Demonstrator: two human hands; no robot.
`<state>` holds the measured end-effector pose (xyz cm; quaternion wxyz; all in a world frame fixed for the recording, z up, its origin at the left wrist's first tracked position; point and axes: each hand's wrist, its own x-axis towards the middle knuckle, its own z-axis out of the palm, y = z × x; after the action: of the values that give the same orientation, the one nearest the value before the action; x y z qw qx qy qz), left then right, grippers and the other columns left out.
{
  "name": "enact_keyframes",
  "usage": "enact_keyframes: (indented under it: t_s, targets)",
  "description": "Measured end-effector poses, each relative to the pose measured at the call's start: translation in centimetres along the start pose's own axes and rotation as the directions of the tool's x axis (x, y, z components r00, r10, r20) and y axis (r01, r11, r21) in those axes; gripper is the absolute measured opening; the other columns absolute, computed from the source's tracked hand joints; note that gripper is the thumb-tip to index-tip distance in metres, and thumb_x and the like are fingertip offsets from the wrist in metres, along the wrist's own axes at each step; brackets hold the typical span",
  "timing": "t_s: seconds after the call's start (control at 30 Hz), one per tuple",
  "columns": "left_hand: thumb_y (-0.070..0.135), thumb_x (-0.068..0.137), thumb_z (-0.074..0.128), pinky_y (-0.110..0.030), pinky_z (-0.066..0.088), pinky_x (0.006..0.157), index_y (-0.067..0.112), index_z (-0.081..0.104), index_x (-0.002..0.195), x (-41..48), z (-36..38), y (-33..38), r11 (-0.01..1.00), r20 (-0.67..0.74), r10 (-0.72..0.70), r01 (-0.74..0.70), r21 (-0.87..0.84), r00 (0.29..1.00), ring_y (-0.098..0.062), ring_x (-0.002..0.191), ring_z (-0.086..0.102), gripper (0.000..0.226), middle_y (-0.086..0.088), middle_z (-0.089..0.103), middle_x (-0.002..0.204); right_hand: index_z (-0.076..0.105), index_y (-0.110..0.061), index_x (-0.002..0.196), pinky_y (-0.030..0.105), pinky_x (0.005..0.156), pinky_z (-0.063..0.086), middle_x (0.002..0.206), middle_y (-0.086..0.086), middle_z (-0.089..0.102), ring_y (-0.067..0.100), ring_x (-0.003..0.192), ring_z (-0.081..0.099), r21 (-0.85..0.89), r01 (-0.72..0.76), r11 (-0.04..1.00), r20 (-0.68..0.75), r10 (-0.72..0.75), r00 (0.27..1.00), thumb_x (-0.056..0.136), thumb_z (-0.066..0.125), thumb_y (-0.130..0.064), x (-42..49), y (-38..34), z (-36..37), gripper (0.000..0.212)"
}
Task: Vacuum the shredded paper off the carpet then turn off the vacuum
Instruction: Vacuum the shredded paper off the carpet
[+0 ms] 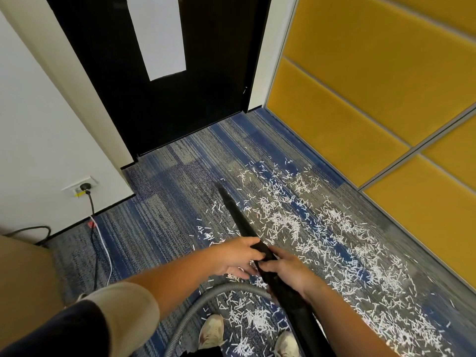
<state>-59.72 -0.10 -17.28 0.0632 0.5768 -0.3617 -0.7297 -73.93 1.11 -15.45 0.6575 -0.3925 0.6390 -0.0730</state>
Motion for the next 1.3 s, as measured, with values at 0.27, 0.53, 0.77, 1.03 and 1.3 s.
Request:
enact_keyframes:
  t_s: [0.27, 0.53, 0.77, 1.03, 1.3]
  targets:
    - [0.017, 0.098, 0.051, -0.037, 0.051, 0.095, 0.025, 0.023, 0.150, 0.9, 0.7, 1.0, 1.000, -0.002, 0.017, -0.017, 0.003, 1.000, -0.025, 0.106, 0.062, 0.060, -0.008, 0.050, 0.139, 0.050, -0.003, 0.116, 0.023, 0.038, 0.043, 0.072, 0.017, 0.059, 0.023, 0.045, 0.054, 0.213, -0.053, 0.976, -0.076, 0.071, 0.995, 0.086, 0.059, -0.002, 0.2, 0.5, -0.9, 0.032]
    - [0.006, 0.093, 0.057, -0.036, 0.053, 0.092, 0.023, 0.027, 0.149, 1.7, 0.7, 1.0, 0.990, -0.057, 0.024, -0.032, -0.137, 0.998, -0.027, 0.103, 0.065, 0.065, -0.013, 0.055, 0.133, 0.056, 0.000, 0.103, 0.022, 0.035, 0.043, 0.064, 0.017, 0.054, 0.021, 0.039, 0.052, 0.355, -0.025, 0.934, -0.037, 0.040, 0.998, 0.086, 0.053, 0.006, 0.0, 0.8, -1.1, 0.018]
    - [0.011, 0.091, 0.062, -0.034, 0.054, 0.085, 0.021, 0.018, 0.151, 1.7, 0.9, 0.4, 0.972, -0.046, -0.001, -0.010, -0.233, 0.999, -0.026, 0.095, 0.064, 0.075, -0.012, 0.048, 0.140, 0.060, -0.005, 0.097, 0.023, 0.038, 0.045, 0.064, 0.017, 0.057, 0.022, 0.041, 0.053, 0.378, -0.006, 0.926, -0.051, 0.027, 0.998, 0.085, 0.056, 0.007, -0.2, 1.0, -0.3, 0.017]
    - [0.018, 0.088, 0.067, -0.029, 0.052, 0.085, 0.022, 0.015, 0.151, 1.6, 0.2, 0.1, 0.984, -0.049, -0.020, 0.011, -0.179, 0.999, -0.022, 0.106, 0.061, 0.082, -0.009, 0.054, 0.134, 0.060, -0.008, 0.099, 0.023, 0.038, 0.046, 0.065, 0.017, 0.058, 0.023, 0.042, 0.054, 0.358, -0.010, 0.934, -0.038, 0.025, 0.999, 0.085, 0.056, 0.005, 0.0, 1.0, 0.9, 0.020]
    - [0.017, 0.087, 0.068, -0.033, 0.051, 0.093, 0.022, 0.019, 0.151, 1.7, -0.3, 0.0, 0.984, -0.021, -0.027, 0.023, -0.175, 0.999, -0.023, 0.103, 0.061, 0.081, -0.012, 0.056, 0.131, 0.059, -0.006, 0.103, 0.024, 0.039, 0.046, 0.068, 0.018, 0.058, 0.023, 0.044, 0.054, 0.350, -0.020, 0.937, -0.051, 0.040, 0.998, 0.085, 0.057, 0.005, 0.1, 0.8, 0.6, 0.021]
